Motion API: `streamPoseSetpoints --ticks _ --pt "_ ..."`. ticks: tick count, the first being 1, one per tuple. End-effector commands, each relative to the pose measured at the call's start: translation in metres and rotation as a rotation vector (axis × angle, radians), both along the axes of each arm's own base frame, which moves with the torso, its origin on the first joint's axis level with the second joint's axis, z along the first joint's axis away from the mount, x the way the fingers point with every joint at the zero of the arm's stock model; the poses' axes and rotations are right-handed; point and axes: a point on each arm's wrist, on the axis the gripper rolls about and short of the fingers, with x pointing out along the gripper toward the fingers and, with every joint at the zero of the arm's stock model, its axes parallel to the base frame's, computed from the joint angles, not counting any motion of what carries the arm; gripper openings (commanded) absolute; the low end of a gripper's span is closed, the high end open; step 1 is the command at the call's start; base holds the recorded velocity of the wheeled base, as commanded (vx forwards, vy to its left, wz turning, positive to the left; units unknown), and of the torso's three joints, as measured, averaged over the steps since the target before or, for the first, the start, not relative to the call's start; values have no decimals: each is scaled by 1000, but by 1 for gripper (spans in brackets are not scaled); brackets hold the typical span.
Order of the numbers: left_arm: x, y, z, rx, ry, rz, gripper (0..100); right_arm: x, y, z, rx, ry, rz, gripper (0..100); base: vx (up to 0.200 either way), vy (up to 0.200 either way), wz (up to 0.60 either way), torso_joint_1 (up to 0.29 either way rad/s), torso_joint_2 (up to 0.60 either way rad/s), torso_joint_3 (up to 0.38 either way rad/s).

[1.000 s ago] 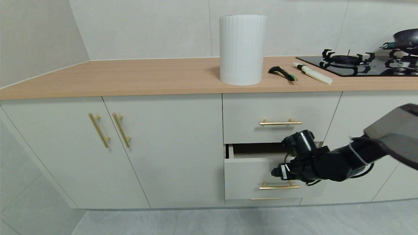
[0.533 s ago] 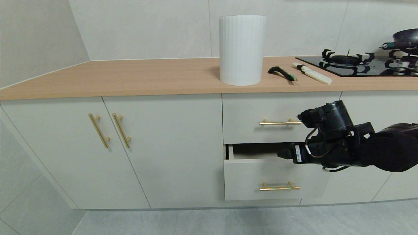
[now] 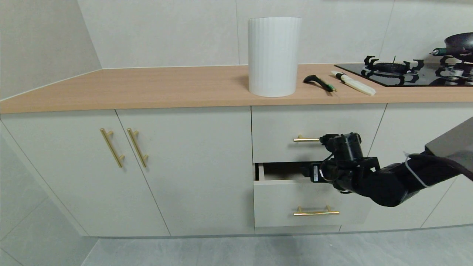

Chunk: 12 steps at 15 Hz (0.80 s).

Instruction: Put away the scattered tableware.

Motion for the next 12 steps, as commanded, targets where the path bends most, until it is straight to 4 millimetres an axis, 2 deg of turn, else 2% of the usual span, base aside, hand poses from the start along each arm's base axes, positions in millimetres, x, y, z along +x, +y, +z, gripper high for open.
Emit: streamPoseSetpoints --ticks 1,12 --pt "0 0 0 0 2 0 100 5 2 -27 -30 58 -4 100 0 0 0 0 0 0" --pt "0 0 0 0 2 0 100 0 -5 -20 -43 83 -1 100 0 0 0 0 0 0"
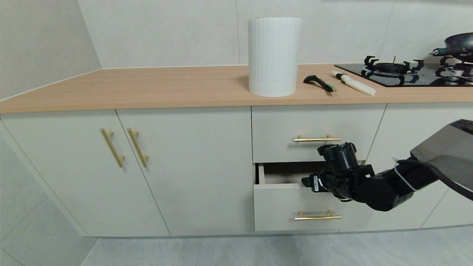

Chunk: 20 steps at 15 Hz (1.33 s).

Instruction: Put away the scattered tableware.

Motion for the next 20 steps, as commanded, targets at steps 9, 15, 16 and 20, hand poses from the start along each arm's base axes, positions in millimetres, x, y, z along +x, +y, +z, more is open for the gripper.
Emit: streamPoseSetpoints --ticks 9,15,16,20 --pt "0 0 0 0 0 0 100 -24 -6 23 -23 142 59 100 0 0 0 0 0 0" --pt "0 0 0 0 0 0 100 -38 -1 19 -92 233 115 100 0 0 0 0 0 0" --pt "0 0 0 0 2 0 100 -43 -2 22 -108 259 135 100 0 0 0 0 0 0" --pt "0 0 0 0 0 0 100 -66 5 30 -162 358 217 100 0 0 0 0 0 0"
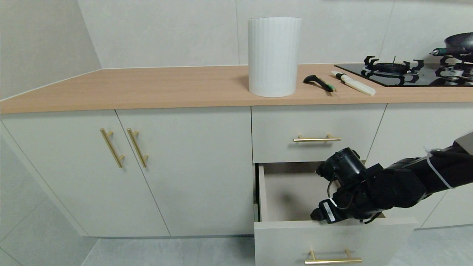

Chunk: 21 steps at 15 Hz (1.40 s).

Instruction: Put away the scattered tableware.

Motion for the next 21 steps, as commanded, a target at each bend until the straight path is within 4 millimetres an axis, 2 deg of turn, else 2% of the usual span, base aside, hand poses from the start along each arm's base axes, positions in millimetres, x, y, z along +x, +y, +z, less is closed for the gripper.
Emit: streamPoseSetpoints --ticks 1,8,11,14,15,16,21 --pt "0 0 0 0 1 0 100 -10 6 9 -1 -1 31 100 0 0 0 0 0 0" --pt "0 0 0 0 1 0 100 -64 25 11 -177 221 228 100 0 0 0 0 0 0" --pt "0 0 0 0 2 0 100 -76 31 10 -213 263 267 100 0 0 0 0 0 0" --pt "0 0 0 0 1 0 100 -79 32 10 -225 273 273 100 0 0 0 0 0 0" --pt "0 0 0 0 1 0 100 -76 32 14 -208 250 261 100 0 0 0 0 0 0" --pt "0 0 0 0 1 0 100 -67 27 28 -157 189 224 100 0 0 0 0 0 0" --pt "0 0 0 0 1 0 100 -50 9 87 160 -167 15 100 0 0 0 0 0 0"
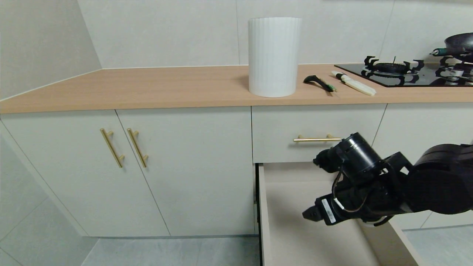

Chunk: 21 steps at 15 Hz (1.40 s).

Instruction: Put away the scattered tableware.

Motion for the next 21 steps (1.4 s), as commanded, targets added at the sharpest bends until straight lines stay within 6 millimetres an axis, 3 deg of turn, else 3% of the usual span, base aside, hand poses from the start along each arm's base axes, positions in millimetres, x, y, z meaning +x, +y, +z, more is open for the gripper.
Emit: streamPoseSetpoints --ticks 1,5,13,21 --pt "0 0 0 0 2 0 100 -3 -22 30 77 -93 -57 100 0 0 0 0 0 0" --pt "0 0 0 0 2 0 100 -1 -41 41 74 -147 -90 100 0 0 0 0 0 0" --pt "0 0 0 0 1 0 100 3 -47 42 66 -180 -99 100 0 0 0 0 0 0" --pt "0 0 0 0 2 0 100 8 -44 34 48 -157 -100 100 0 0 0 95 -371 -282"
